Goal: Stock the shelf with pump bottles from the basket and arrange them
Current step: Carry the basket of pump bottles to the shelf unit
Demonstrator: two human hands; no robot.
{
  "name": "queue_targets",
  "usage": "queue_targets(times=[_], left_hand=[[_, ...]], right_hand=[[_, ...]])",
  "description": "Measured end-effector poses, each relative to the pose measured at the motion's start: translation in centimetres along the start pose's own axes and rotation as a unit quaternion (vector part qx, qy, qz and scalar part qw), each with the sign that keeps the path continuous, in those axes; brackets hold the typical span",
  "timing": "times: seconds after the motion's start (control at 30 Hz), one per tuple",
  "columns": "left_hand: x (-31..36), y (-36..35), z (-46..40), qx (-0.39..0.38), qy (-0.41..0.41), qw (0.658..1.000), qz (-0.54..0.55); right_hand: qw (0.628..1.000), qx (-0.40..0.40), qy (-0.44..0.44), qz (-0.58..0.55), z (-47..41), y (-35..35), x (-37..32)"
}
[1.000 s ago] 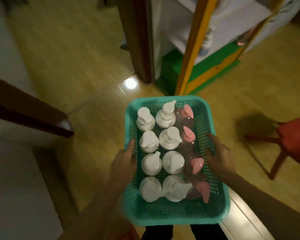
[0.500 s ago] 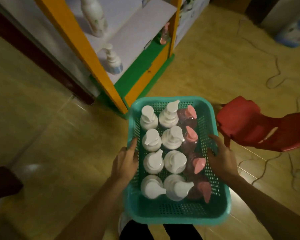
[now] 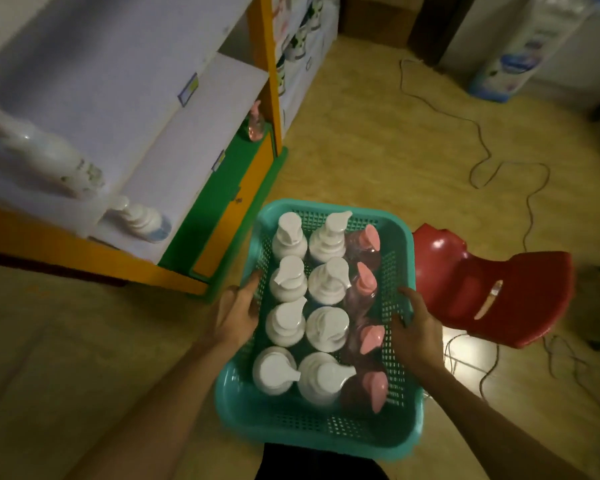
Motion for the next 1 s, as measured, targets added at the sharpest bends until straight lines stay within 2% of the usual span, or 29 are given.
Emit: queue_targets(times=[0.1,0.33,0.47,0.63,0.77,1.0], left_hand=[[0.2,2.0,-5.3,-0.004,-0.016,1.0,-0.017],[0.1,5.6,-13.8,-0.019,-0.004,0.998,-0.054],[0.6,6.4,-17.1,-0.014,-0.001,0.999,-0.041],[1.0,7.1,-21.1,0.004,0.014,1.0,-0.021],[0.8,6.7,-24.4,0.0,0.075,0.997,0.015],[2.9,5.7,-30.6,0.032,0.172,0.973,0.153]], right_hand=[[0.999,-0.007,-0.034,-0.022,-3.2,-0.8,-2.2],[0.999,-0.014,-0.017,-0.03,-11.3,-1.5,-7.6],[1.0,0.011,-0.002,-0.009,-15.2,-1.6,-9.1],[1.0,0.001,0.013,0.007,-20.4,-1.7,-11.0],[0.998,-0.044,0.036,0.033,-26.6,-1.6,-13.1],[0.977,-0.108,0.154,0.101,-40.3,-1.9,-17.7]])
Point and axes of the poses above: each hand's wrist, its own z-axis away from the middle knuckle, its own y-axis out of the back of the hand, x = y × z, the point moved 3 cm from there along -z, towards the middle knuckle, and after that the axes turned 4 degrees about z, right-handed, at the moved point
